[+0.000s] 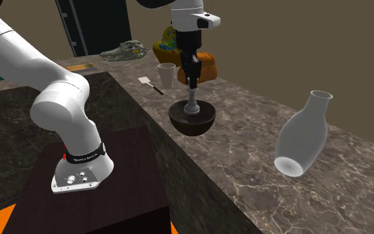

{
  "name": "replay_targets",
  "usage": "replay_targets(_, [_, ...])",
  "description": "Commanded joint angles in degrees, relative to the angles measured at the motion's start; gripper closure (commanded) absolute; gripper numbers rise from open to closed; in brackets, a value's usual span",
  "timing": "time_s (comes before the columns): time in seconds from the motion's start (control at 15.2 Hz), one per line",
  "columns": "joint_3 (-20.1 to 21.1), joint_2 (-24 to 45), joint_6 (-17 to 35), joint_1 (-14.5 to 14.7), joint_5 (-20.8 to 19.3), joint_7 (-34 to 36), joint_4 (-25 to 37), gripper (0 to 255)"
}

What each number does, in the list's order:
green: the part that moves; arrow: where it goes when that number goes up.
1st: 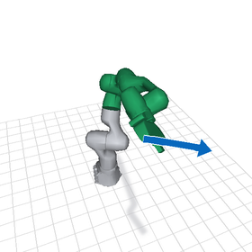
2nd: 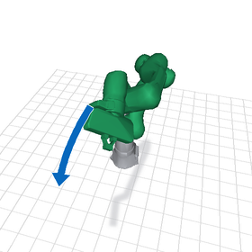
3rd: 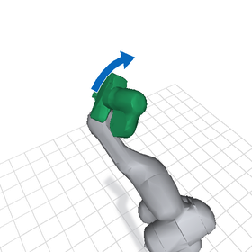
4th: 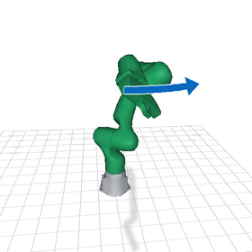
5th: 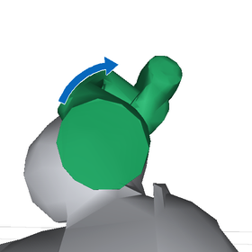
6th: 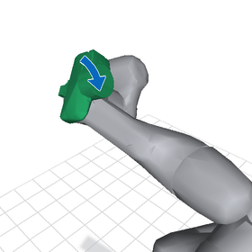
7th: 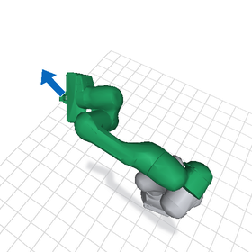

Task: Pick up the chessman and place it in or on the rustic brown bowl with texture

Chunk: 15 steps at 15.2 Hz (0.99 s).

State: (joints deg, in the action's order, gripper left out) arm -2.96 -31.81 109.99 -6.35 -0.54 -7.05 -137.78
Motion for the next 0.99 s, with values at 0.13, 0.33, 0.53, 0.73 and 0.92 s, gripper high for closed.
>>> replay_targets(0.13, [0.00, -0.01, 0.01, 0.00, 0.00, 0.00, 0.00, 0])
replay_targets(0.33, [0.00, -0.01, 0.01, 0.00, 0.00, 0.00, 0.00, 0])
replay_targets(0.53, [0.05, -0.63, -5.92, 0.00, 0.01, 0.01, 5.30, 0])
replay_targets(0.73, [0.06, -0.68, -7.44, 0.00, 0.02, 0.00, 6.78, 0])
replay_targets(0.92, [0.06, -0.67, -7.44, 0.00, 0.02, 0.00, 6.78, 0])
